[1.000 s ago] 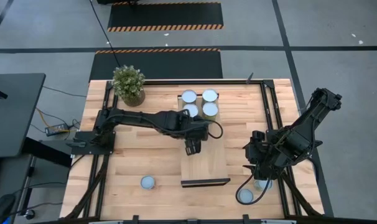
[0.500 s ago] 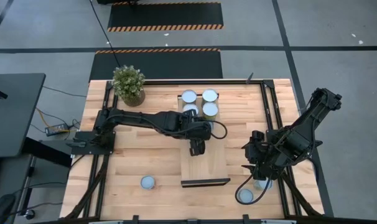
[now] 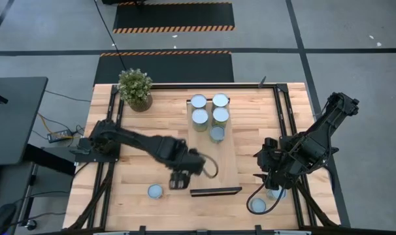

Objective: Pick and place cans onto a shelf
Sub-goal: Put the canned tomatoes on the shelf

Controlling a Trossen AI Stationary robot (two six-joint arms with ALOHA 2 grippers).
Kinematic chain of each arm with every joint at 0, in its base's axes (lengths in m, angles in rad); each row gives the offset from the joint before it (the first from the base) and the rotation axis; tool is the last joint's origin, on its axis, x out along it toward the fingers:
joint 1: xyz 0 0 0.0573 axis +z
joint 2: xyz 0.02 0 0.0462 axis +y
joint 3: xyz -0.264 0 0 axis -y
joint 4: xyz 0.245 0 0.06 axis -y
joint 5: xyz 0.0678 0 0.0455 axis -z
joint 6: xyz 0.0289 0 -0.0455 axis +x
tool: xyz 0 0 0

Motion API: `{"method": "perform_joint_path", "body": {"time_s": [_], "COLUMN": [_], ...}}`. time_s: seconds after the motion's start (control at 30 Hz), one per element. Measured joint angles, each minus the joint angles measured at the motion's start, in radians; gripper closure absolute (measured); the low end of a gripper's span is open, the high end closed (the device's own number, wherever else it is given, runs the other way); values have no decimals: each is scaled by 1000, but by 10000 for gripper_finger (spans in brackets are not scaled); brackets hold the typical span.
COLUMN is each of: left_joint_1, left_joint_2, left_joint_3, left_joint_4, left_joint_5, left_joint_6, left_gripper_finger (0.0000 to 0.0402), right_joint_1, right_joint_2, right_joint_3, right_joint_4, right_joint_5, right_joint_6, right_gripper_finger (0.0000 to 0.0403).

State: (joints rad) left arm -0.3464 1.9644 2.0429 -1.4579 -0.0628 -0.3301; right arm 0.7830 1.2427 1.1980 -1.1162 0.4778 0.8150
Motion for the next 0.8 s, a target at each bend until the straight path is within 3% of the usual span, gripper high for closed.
{"method": "perform_joint_path", "body": {"time_s": [0.23, 0.47, 0.7, 0.8], "left_joint_1": [-147, -294, -445, -489], "left_joint_2": [-88, -190, -246, -246], "left_joint_3": [-200, -451, -616, -673], "left_joint_4": [115, 240, 299, 359], "left_joint_5": [62, 83, 122, 138], "left_joint_6": [-130, -476, -804, -842], "left_gripper_finger": [159, 155, 89, 53], "right_joint_1": [8, 24, 26, 26], "right_joint_2": [0, 0, 0, 0], "right_joint_3": [0, 0, 0, 0], "right_joint_4": [28, 39, 39, 41], "right_joint_5": [0, 0, 0, 0], "right_joint_6": [1, -2, -13, -25], "right_gripper_finger": [53, 53, 53, 53]}}
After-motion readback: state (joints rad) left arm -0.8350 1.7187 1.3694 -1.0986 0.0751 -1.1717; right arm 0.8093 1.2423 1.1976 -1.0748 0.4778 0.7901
